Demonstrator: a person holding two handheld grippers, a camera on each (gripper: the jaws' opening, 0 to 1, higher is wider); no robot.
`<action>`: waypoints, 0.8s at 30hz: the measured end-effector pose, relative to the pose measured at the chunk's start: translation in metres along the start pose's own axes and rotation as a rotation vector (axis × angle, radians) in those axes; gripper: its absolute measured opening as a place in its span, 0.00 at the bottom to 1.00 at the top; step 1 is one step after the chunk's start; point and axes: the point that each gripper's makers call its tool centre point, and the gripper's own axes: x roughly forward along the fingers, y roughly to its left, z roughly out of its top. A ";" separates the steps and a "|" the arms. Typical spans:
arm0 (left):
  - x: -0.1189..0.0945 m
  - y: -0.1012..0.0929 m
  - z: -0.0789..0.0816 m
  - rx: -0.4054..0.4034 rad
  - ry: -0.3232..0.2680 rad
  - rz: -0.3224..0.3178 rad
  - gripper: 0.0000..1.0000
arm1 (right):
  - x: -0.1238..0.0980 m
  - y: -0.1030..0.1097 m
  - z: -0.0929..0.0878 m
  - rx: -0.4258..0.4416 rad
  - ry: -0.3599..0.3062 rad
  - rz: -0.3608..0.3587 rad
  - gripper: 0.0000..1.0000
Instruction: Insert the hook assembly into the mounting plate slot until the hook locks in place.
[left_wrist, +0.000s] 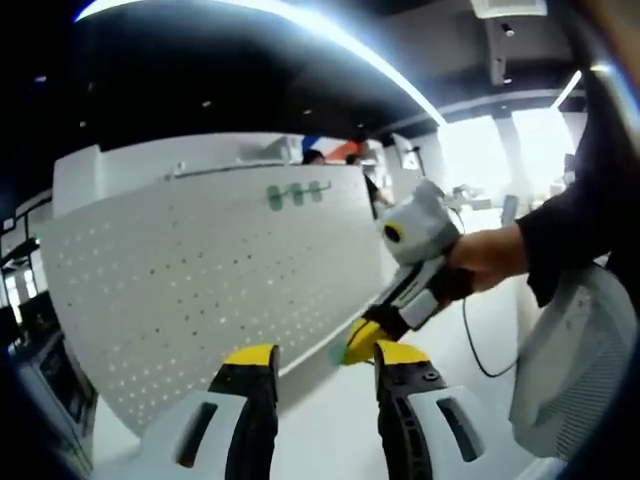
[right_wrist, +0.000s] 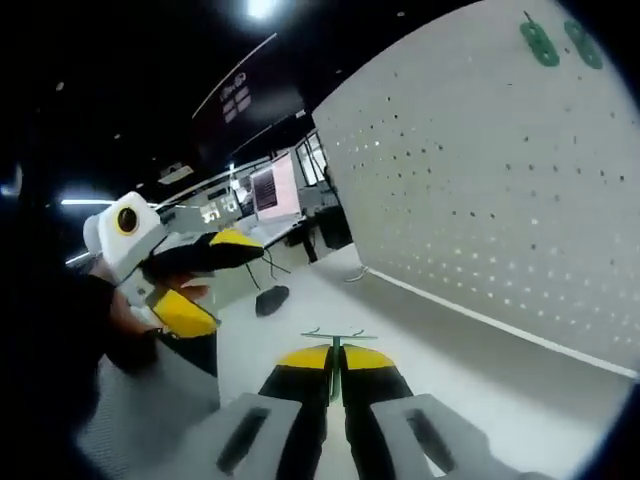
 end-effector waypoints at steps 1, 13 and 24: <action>0.000 -0.001 0.000 0.005 0.000 -0.003 0.34 | -0.002 0.004 0.005 0.014 -0.021 0.013 0.01; 0.000 -0.007 0.005 0.113 -0.014 -0.032 0.16 | -0.011 0.032 0.028 0.050 -0.058 0.107 0.01; -0.001 -0.009 0.010 0.184 -0.035 -0.036 0.06 | -0.009 0.046 0.030 0.075 -0.050 0.160 0.01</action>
